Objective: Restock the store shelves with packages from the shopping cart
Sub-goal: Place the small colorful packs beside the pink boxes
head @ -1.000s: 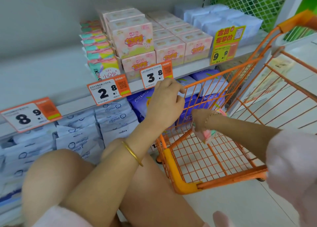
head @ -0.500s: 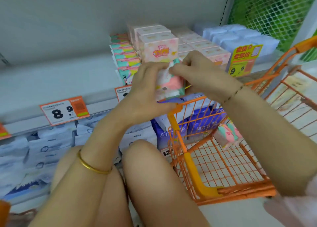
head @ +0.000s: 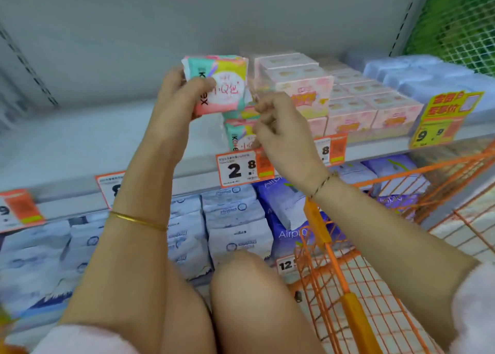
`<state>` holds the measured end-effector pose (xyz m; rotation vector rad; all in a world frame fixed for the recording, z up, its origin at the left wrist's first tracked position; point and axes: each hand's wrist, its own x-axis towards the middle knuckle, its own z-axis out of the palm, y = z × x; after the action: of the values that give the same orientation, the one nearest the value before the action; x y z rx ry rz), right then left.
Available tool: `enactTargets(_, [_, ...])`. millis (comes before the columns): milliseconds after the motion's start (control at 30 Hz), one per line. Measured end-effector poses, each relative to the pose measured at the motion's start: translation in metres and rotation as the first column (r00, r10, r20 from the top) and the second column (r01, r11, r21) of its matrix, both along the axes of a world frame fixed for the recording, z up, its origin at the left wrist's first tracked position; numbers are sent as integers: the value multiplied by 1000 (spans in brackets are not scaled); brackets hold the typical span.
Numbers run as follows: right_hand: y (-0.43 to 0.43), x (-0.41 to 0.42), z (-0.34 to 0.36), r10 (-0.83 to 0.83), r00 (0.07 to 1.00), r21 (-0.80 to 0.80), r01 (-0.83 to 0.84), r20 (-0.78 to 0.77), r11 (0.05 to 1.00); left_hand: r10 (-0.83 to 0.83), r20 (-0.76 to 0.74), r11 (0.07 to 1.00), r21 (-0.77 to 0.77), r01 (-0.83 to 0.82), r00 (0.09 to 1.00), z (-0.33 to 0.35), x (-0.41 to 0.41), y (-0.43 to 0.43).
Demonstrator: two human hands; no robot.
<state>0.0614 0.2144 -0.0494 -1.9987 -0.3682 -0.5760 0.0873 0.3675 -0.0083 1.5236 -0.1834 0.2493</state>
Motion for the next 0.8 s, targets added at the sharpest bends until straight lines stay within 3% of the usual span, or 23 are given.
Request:
enactTargets(133, [2,2,-19,-33,993,-57,40,110,998,-36,32,995,-90,39,999,-13,9,-2])
enactTargets(300, [-7,4,-34,-137,984,-2,138,118,990,25,40,1000,-8,-25,999,-29,15,-7])
enactTargets(633, [-44,-28,-35,-93,991,-424,124,92,897,-6,54,990,144,-2,999,-37,15,-12])
enactTargets(800, [-47,-38,-50,-114,993,-409,120,41,905,-11,44,990,139,5,999,-37,15,-17])
